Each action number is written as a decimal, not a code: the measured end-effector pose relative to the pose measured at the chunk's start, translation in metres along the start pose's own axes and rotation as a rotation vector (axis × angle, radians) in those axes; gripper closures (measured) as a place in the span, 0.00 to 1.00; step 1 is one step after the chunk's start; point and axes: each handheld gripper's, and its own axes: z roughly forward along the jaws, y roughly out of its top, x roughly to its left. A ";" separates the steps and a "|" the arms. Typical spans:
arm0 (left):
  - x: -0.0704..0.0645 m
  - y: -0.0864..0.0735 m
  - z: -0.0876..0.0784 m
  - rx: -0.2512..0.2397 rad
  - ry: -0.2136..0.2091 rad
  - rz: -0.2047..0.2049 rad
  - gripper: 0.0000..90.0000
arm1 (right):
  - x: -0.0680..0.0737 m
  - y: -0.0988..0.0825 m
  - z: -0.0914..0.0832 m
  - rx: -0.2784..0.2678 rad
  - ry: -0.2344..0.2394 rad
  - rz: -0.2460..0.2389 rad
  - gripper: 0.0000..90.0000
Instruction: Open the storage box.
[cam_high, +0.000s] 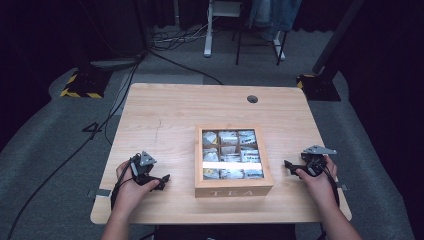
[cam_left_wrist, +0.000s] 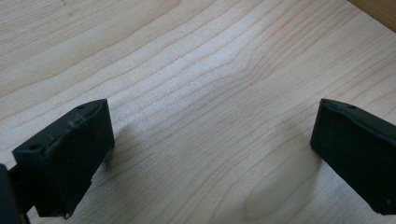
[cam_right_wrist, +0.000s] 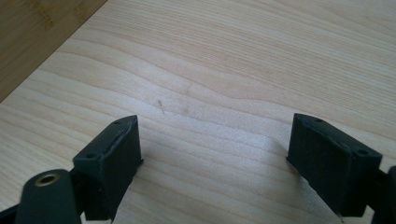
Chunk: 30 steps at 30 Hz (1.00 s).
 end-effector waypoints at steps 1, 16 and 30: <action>0.000 0.000 0.000 0.000 0.000 0.000 0.00 | 0.000 0.000 0.000 0.000 0.001 0.002 0.20; 0.000 0.001 0.000 0.001 -0.003 0.003 0.00 | 0.001 0.002 -0.012 0.012 0.005 0.004 0.38; 0.000 0.001 0.000 0.000 -0.003 0.003 0.00 | 0.019 0.019 -0.049 -0.013 0.079 0.004 0.40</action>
